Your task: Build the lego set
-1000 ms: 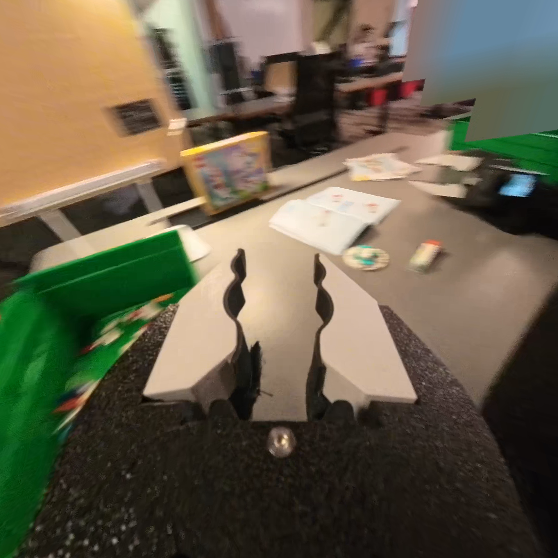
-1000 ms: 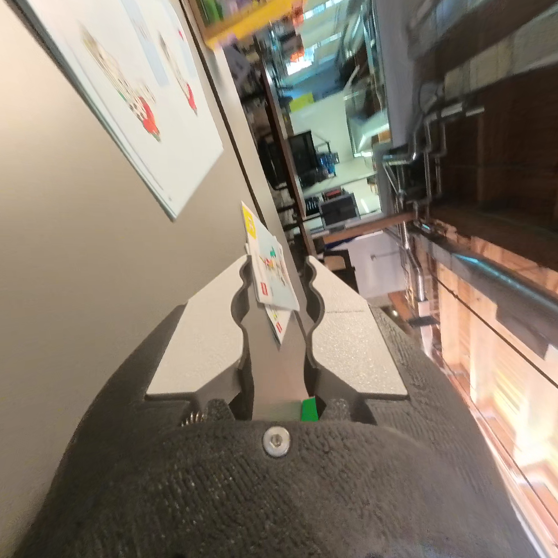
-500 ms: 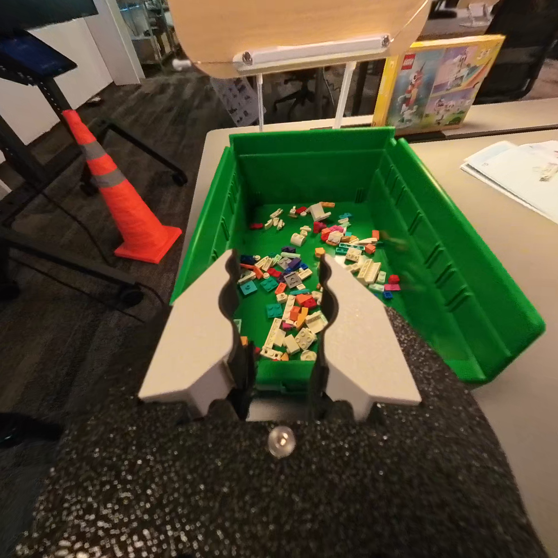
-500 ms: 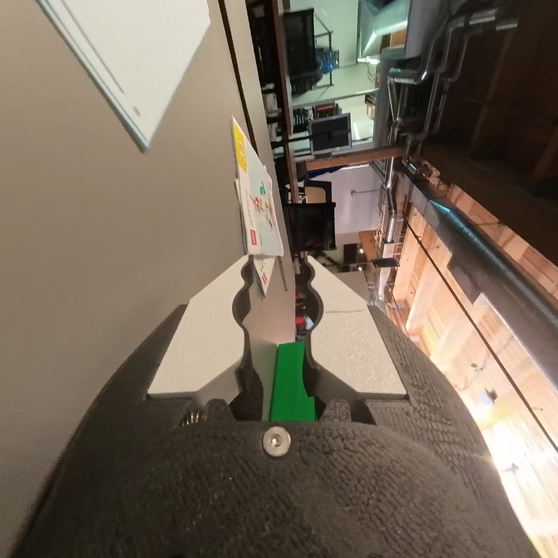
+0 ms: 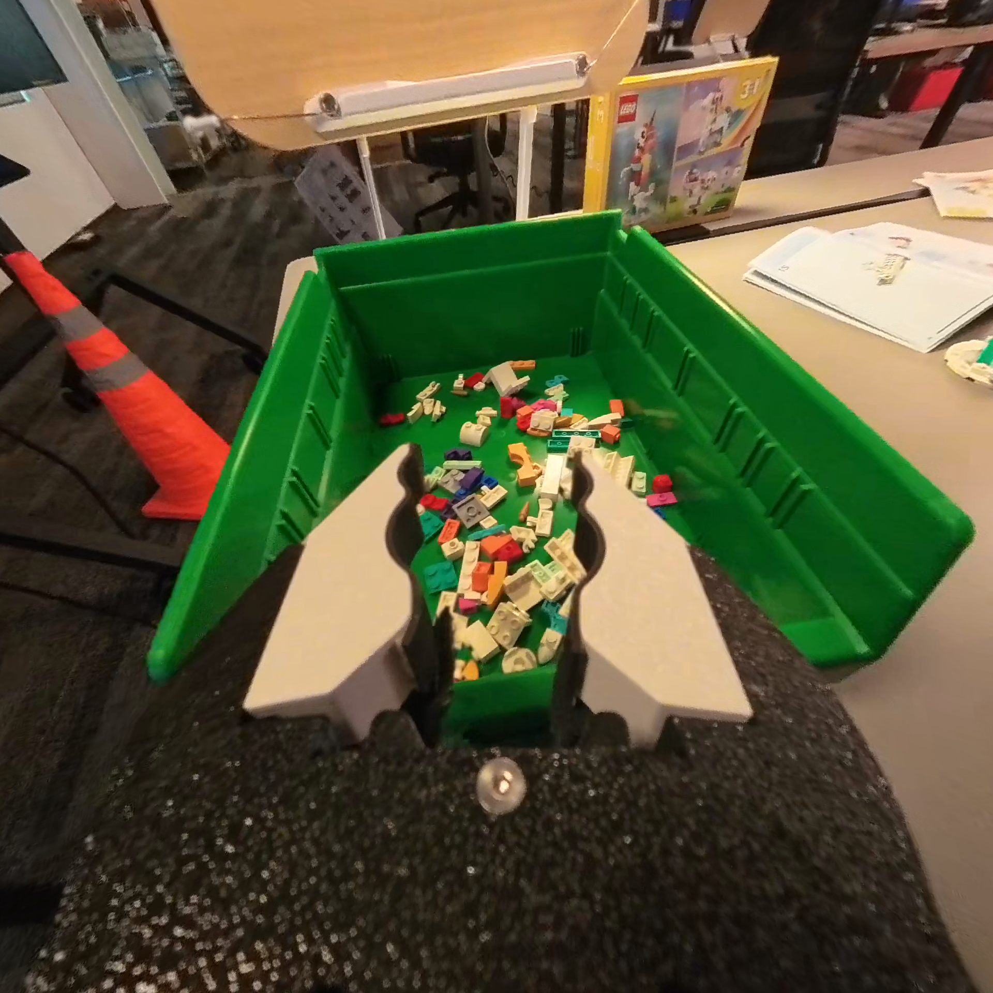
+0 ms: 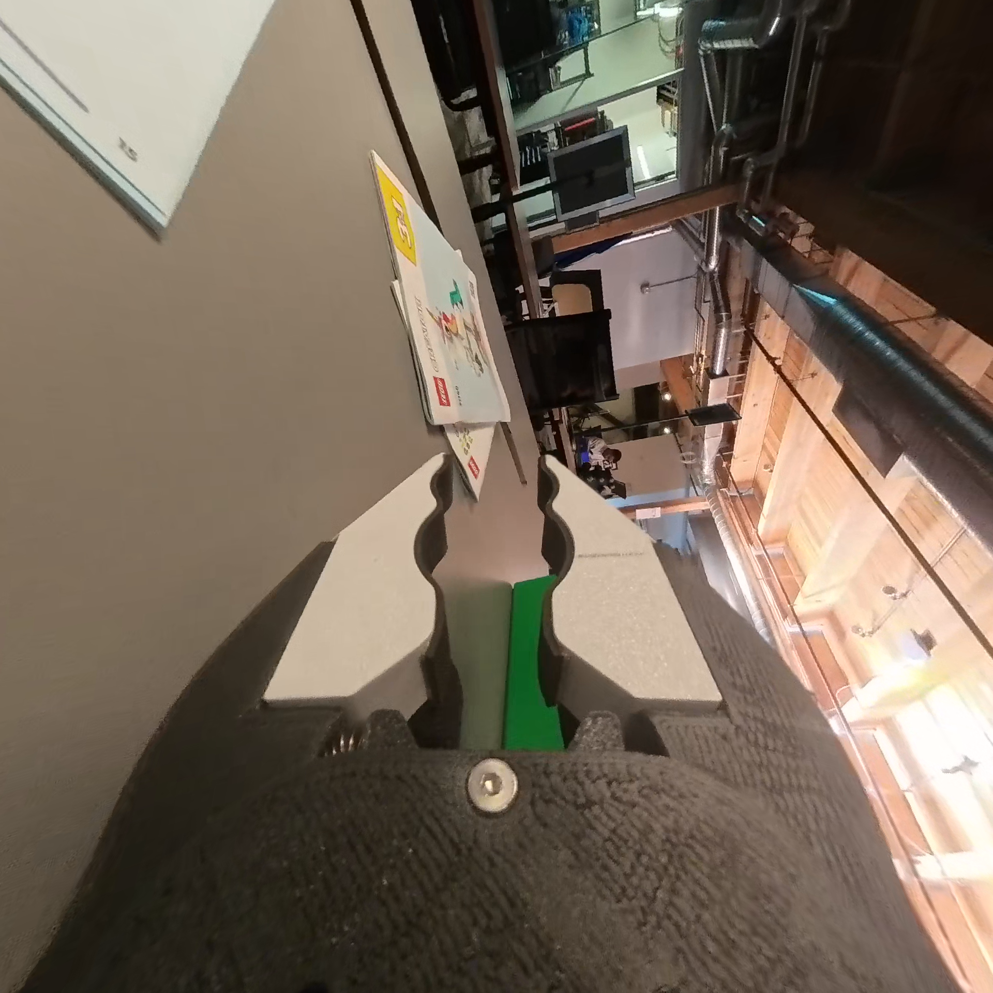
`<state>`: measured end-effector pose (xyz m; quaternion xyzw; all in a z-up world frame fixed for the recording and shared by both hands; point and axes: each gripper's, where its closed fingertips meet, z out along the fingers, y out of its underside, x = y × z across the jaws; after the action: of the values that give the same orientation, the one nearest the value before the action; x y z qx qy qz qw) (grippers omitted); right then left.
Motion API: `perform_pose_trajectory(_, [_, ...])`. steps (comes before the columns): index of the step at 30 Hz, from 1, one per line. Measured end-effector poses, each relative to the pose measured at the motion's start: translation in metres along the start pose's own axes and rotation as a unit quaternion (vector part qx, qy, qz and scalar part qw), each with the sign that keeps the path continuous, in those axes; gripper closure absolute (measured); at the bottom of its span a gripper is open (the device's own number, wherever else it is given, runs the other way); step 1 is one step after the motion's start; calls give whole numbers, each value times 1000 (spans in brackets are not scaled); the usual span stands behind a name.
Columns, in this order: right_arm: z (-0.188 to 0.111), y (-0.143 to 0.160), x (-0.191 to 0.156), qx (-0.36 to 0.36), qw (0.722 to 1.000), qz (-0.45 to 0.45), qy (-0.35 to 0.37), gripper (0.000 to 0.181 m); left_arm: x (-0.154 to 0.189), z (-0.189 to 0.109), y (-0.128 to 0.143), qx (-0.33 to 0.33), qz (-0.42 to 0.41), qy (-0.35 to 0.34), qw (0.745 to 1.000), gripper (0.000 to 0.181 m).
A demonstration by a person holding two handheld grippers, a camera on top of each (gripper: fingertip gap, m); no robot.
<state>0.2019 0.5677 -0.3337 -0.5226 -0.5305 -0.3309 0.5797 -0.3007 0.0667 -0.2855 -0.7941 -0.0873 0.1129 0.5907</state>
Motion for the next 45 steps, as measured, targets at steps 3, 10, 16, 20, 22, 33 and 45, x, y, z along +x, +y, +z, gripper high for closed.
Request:
perform_pose_trajectory(3, [0, -1, -2, 2, 1000, -2, -5, 152, 2, 3, 5, -9, 3, 1, 1000, 126])
perform_pose_trajectory(10, [0, 0, -2, 3, 1000, 0, -6, 153, -6, 0, -6, 13, -7, 2, 1000, 130])
perform_pose_trajectory(16, [1, 0, -3, 3, 1000, 2, -10, 154, 10, 12, 15, -38, -59, 89, 994, 132])
perform_pose_trajectory(20, [2, 1, -3, 0, 1000, 3, -11, 154, 20, 13, 15, -25, -114, 130, 985, 140])
perform_pose_trajectory(22, [2, 2, -4, -1, 1000, 3, -11, 154, 23, 12, 15, -23, -121, 142, 982, 144])
perform_pose_trajectory(33, [3, 3, -4, -2, 1000, 9, -14, 155, 51, 11, 3, 38, -128, 164, 977, 155])
perform_pose_trajectory(45, [3, 3, -4, -1, 1000, 17, -17, 155, 62, -7, -23, 116, -164, 176, 964, 142])
